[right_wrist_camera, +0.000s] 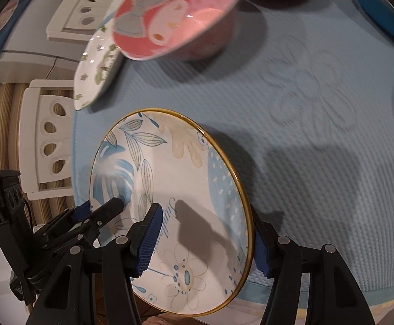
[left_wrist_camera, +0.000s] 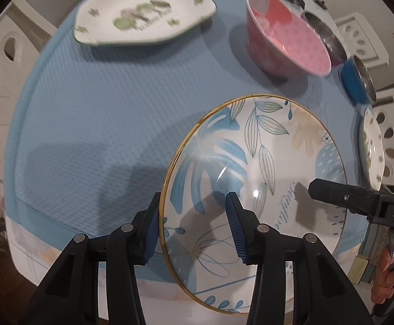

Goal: Organize plates and bowls

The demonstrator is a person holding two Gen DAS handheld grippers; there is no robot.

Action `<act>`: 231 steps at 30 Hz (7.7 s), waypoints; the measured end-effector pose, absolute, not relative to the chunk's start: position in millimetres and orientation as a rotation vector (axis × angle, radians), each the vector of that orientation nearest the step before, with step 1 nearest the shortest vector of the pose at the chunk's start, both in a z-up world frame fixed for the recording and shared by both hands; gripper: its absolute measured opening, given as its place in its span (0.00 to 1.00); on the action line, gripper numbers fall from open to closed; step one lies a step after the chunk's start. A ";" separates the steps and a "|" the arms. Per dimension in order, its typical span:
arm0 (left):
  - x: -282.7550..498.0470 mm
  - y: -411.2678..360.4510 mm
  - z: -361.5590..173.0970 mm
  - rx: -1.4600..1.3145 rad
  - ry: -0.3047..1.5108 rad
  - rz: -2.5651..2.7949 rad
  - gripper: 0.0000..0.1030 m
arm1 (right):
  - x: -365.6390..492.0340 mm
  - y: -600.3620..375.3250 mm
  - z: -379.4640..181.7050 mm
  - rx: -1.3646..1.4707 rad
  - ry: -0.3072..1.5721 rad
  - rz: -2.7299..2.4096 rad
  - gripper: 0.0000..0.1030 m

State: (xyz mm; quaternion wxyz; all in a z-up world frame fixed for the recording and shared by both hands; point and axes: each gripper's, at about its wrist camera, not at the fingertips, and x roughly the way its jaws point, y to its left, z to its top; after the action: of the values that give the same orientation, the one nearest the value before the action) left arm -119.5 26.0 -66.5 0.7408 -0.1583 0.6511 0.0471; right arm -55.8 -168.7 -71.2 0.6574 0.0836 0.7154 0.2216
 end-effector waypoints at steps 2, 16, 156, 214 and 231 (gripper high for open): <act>-121.1 20.2 -71.4 -0.346 1.426 0.100 0.41 | -58.0 -176.3 -76.2 0.197 1.620 0.488 0.58; -114.3 3.8 -88.0 -0.305 1.386 0.104 0.41 | -60.7 -184.6 -96.7 0.180 1.584 0.433 0.57; 79.0 212.5 -71.5 -0.213 1.189 -0.005 0.57 | 41.9 67.4 -83.2 0.198 1.277 0.479 0.44; 5.0 223.1 -60.7 -0.237 1.161 -0.033 0.28 | -9.7 56.5 -57.4 0.066 1.222 0.765 0.31; -65.7 143.5 -30.2 -0.229 1.119 -0.003 0.28 | -77.0 -20.2 -29.0 0.056 1.179 0.805 0.31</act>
State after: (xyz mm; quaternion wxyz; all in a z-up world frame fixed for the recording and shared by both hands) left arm -65.7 143.5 -30.2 0.8413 -0.1085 0.5296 -0.0016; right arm -77.0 -20.2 -29.0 0.7554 0.0257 0.5408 0.3690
